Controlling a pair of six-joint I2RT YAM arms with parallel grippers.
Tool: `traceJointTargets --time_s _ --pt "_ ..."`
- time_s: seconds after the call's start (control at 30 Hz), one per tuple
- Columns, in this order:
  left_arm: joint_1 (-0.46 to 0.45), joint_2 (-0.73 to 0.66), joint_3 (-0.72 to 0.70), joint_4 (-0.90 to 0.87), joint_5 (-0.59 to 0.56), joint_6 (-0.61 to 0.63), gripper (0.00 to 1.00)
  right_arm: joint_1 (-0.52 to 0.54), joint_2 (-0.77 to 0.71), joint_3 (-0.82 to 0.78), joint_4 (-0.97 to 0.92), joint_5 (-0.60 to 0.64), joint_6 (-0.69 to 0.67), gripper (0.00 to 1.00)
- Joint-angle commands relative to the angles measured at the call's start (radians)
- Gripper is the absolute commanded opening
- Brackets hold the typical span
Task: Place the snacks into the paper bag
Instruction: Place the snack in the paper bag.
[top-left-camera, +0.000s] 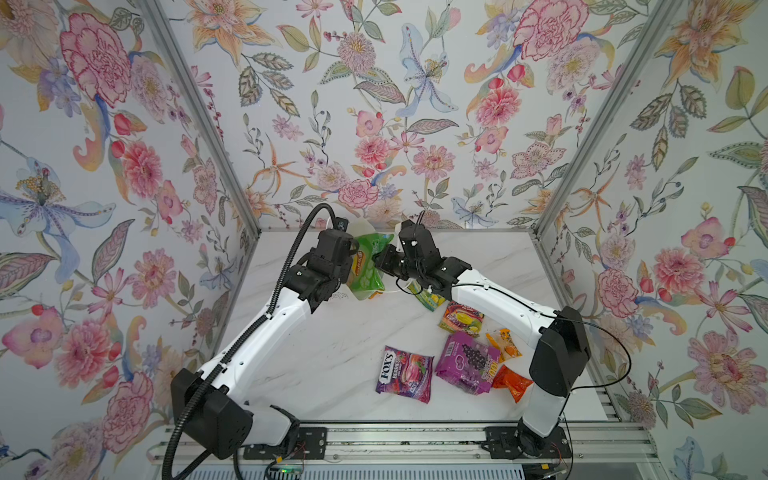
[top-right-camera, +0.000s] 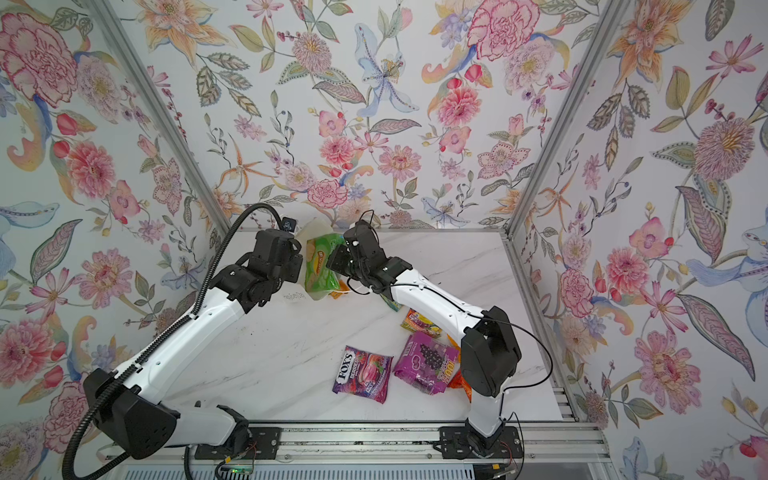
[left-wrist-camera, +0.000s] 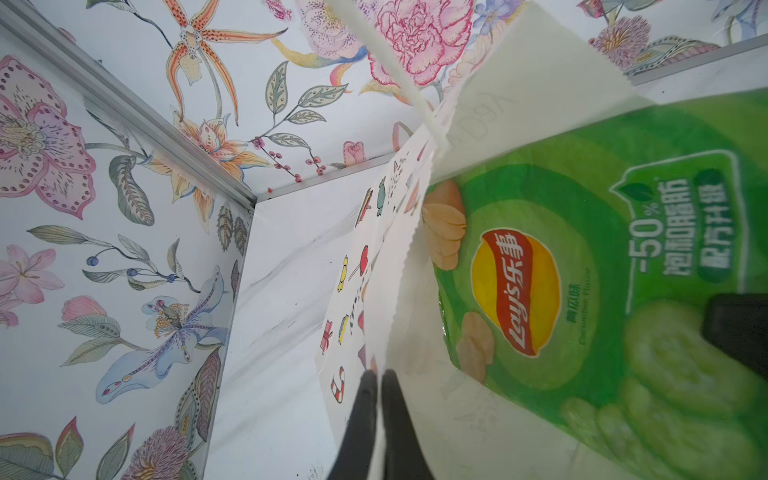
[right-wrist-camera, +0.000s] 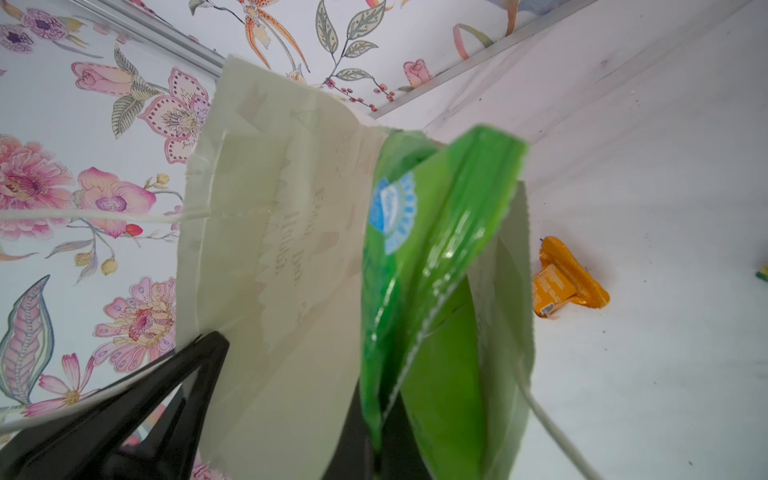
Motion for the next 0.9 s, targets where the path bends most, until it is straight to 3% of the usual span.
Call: traceJointTargets --time_s 0.0,0.47,0.67,0.73,0.87 --pt "-0.01 -0.027 -0.015 0.038 0.035 -0.01 0.0 0.011 0.049 0.066 0.058 0.026 0.036 0.0" --pt "-0.009 -0.056 -0.041 0.07 0.077 -0.001 0.0 0.015 0.177 0.177 0.015 0.061 0.01 0.0" --pt "-0.008 -0.061 -0.047 0.07 0.069 0.0 0.0 0.013 0.17 0.175 0.014 0.073 -0.001 0.06" --pt "-0.009 -0.061 -0.046 0.069 0.063 0.0 0.0 0.013 0.164 0.174 0.014 0.075 -0.006 0.11" --pt "-0.005 -0.059 -0.047 0.068 0.05 -0.007 0.0 0.014 0.144 0.17 0.009 0.082 -0.019 0.33"
